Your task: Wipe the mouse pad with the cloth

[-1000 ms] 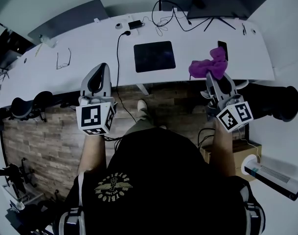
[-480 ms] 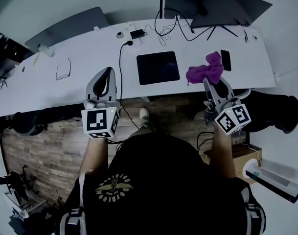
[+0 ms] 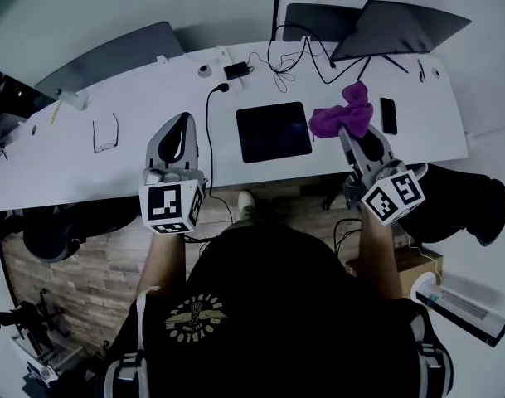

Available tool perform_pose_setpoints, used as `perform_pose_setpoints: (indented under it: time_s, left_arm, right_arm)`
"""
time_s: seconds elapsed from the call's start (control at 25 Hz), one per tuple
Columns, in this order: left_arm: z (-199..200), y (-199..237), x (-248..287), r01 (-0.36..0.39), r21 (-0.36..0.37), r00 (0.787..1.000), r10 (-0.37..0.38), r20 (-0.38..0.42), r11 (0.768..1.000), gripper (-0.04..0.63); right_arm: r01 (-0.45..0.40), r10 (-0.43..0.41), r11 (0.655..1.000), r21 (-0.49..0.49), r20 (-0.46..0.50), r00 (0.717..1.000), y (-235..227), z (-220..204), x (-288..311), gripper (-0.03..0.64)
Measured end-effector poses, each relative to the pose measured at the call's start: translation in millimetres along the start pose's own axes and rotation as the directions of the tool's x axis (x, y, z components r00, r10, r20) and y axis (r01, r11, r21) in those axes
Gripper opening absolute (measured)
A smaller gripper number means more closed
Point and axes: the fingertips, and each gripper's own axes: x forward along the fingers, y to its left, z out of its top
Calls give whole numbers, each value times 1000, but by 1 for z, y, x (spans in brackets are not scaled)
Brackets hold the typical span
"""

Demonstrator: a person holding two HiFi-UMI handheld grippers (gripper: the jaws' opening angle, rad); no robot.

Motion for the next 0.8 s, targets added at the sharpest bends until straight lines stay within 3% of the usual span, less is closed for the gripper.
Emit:
perform_pose_setpoints:
  time_s: [0.52,0.8]
  left_arm:
    - [-15,49,54,67,-14,998,-67,6,998,2]
    - [-28,72,80,77,-34,997,-77,-6,996,2]
  right_arm:
    - [21,-22,1000,-9,-29,999,6,-4,79,86]
    - [-18,20,1000,25,-91,996,12,-29,131,86]
